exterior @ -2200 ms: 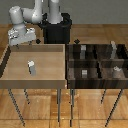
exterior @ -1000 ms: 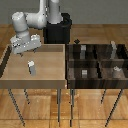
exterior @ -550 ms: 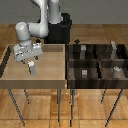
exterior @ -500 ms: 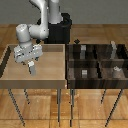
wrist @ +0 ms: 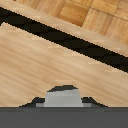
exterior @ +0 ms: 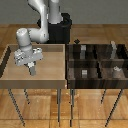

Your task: Place the milk carton into the appropriate compartment.

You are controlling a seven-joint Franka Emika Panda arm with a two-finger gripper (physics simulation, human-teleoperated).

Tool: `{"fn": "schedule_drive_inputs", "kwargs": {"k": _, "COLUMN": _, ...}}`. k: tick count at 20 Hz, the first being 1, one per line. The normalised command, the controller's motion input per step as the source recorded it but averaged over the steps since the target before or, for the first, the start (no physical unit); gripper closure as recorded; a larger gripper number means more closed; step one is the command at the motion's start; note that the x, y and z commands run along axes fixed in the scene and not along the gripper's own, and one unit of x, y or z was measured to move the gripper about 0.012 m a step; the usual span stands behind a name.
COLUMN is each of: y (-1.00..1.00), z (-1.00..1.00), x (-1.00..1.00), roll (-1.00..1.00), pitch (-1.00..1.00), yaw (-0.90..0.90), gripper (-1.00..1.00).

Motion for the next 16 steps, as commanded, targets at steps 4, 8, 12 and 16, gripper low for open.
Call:
{"fn": "schedule_drive_inputs", "kwargs": {"k": 4, "y": 0.0, "z": 0.5, "x": 0.0, "roll": 0.0, "pitch": 0.0, "yaw": 0.0, "gripper": 1.0}}
{"fn": "schedule_drive_inputs", "kwargs": {"k": 8, "y": 0.0, "z": 1.0, "x": 0.0, "roll": 0.0, "pitch": 0.0, "yaw": 0.0, "gripper": 1.0}}
{"fn": "schedule_drive_inputs", "kwargs": {"k": 12, "y": 0.0, "z": 1.0, "x": 0.0, "roll": 0.0, "pitch": 0.0, "yaw": 0.0, "gripper": 1.0}}
{"fn": "schedule_drive_inputs", "kwargs": {"k": 16, "y": 0.0, "z": 1.0, "x": 0.0, "roll": 0.0, "pitch": 0.0, "yaw": 0.0, "gripper": 1.0}}
